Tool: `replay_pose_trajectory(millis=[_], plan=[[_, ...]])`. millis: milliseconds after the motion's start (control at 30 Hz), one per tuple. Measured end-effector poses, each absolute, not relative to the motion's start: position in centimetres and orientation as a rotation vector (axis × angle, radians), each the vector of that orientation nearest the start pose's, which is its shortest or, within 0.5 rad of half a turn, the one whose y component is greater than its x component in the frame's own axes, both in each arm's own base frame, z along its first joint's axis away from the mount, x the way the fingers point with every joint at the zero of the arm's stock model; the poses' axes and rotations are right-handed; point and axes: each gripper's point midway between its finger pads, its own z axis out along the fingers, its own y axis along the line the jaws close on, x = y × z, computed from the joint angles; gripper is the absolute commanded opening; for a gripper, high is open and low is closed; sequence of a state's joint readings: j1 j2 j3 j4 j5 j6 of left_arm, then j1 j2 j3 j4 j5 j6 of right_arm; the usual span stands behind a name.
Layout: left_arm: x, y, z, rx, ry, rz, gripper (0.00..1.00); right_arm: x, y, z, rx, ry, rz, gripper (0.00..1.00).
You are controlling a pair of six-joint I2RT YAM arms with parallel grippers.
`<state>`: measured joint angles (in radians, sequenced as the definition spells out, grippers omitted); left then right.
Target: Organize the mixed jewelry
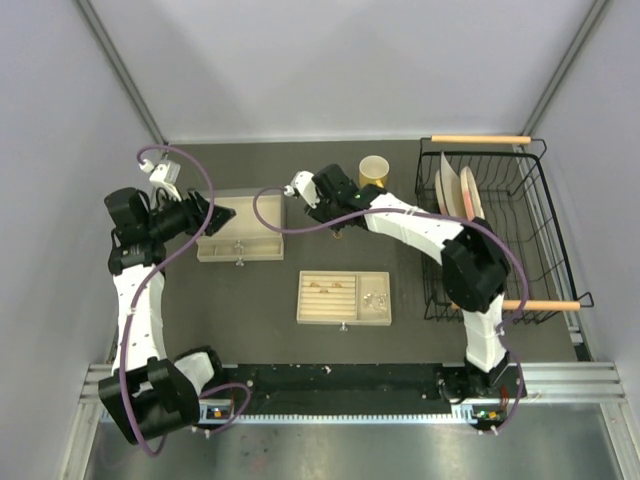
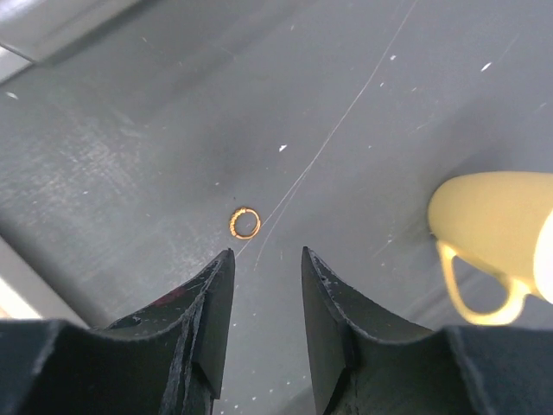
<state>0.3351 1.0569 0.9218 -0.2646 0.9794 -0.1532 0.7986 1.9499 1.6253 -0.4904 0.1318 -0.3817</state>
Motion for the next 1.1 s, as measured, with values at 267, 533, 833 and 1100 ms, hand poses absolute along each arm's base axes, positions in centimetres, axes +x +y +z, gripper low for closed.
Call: replay_pose_trajectory(millis=[267, 533, 833, 1100], plan=[[31.2, -4.6, 26.5, 0.182, 1.864, -0.813, 0.67, 38.2, 33.0, 7.3, -1.328, 2.148, 0.044, 0.34], [31.2, -4.3, 26.0, 0.167, 1.881, -0.817, 0.67, 37.8, 33.1, 6.4, -1.337, 2.176, 0.068, 0.34], [31.3, -4.2, 25.8, 0.163, 1.886, -0.818, 0.67, 37.9, 32.8, 5.9, -1.332, 2.193, 0.079, 0.32], [31.4, -4.1, 25.7, 0.159, 1.888, -0.818, 0.67, 37.8, 32.6, 4.2, -1.348, 2.226, 0.078, 0.3]])
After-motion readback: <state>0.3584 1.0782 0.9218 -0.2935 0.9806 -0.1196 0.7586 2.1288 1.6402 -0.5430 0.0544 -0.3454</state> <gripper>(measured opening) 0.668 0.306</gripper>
